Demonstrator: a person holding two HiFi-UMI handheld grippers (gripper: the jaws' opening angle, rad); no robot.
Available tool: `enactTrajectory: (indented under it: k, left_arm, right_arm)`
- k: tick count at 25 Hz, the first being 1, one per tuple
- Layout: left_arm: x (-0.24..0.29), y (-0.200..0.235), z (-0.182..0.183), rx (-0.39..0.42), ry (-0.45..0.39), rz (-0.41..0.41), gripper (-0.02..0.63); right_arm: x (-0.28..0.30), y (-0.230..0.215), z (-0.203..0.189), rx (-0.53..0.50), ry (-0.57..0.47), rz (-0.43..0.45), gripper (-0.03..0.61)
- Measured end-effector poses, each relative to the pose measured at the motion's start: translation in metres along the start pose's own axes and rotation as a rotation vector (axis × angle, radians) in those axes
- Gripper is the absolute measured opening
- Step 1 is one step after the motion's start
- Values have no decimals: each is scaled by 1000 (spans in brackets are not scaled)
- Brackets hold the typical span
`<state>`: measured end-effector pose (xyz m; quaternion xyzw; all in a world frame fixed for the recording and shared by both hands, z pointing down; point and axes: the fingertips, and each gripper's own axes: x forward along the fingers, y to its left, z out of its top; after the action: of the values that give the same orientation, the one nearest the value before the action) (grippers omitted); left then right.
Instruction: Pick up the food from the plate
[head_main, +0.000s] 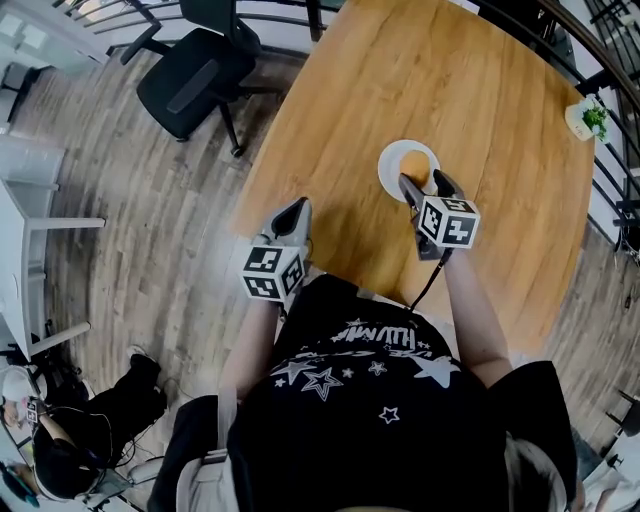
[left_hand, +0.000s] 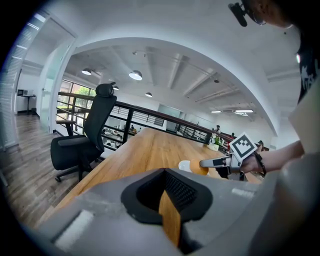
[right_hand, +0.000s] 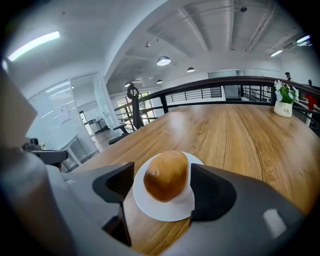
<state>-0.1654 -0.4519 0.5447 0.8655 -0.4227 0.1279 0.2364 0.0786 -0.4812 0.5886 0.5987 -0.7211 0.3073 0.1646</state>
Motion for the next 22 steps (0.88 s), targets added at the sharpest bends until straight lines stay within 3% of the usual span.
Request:
enactTrajectory:
  k: [10,22]
  left_arm:
    - [5,21,3,-12,11,22,2]
    - [6,21,12,3,1,18,2]
  right_arm:
    - [30,-7,-10,-44,64,-82,373]
    - [33,-8,-14,-56,90,-73,354]
